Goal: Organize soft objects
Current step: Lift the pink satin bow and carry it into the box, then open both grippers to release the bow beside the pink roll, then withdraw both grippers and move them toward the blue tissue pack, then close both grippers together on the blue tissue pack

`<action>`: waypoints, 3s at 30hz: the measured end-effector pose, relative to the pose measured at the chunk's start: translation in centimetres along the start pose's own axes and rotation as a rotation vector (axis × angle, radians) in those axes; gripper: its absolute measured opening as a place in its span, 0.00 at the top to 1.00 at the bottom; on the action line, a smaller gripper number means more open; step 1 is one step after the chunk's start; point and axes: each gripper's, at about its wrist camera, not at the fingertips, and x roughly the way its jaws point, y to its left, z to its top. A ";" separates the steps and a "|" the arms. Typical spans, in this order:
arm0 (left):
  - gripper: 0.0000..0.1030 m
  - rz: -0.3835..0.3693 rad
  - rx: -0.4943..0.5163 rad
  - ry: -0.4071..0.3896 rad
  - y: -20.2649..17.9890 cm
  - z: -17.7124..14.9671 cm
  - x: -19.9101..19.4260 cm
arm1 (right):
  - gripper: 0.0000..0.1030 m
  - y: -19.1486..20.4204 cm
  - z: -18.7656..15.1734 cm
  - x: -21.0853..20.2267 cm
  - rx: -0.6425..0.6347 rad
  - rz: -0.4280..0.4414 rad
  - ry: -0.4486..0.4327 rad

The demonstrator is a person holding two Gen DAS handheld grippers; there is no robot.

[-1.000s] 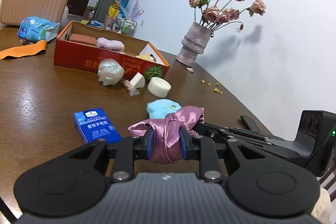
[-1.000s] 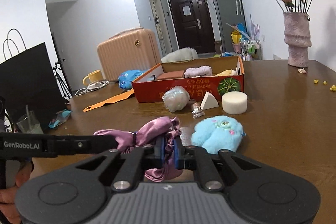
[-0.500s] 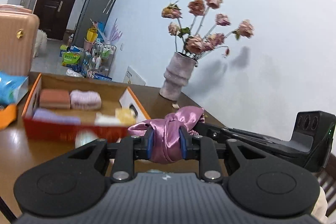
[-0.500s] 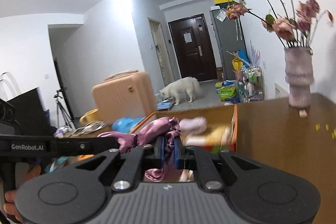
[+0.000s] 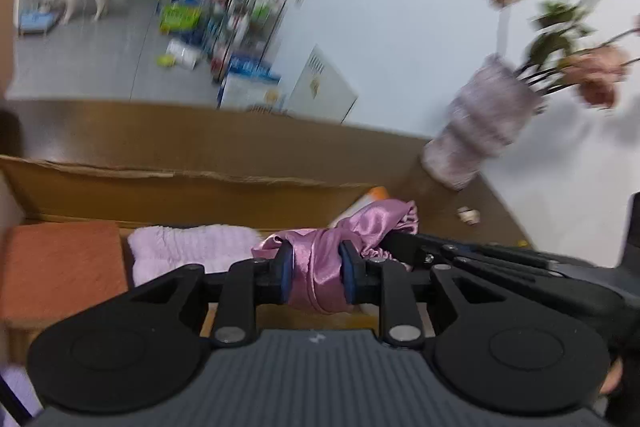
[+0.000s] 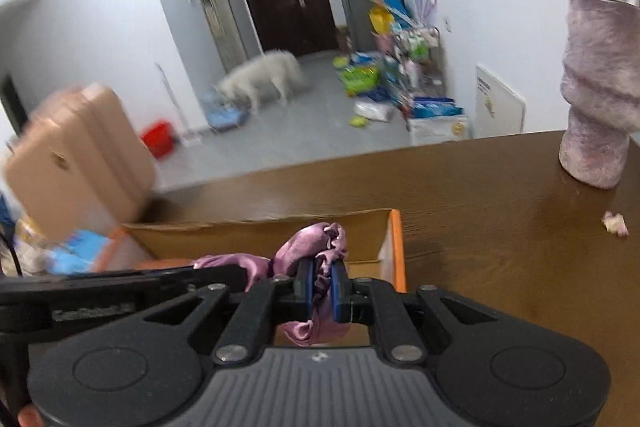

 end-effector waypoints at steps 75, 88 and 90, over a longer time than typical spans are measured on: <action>0.13 0.312 0.080 -0.289 1.1 -33.8 -31.7 | 0.29 14.5 -35.9 -24.8 -0.215 0.171 -0.098; 0.33 0.127 0.089 -0.183 2.9 -29.9 -24.5 | 0.33 11.2 -32.0 -21.1 -0.142 0.006 -0.123; 0.46 0.073 0.066 -0.160 2.9 -29.6 -23.3 | 0.36 10.2 -31.6 -21.1 -0.072 0.073 -0.122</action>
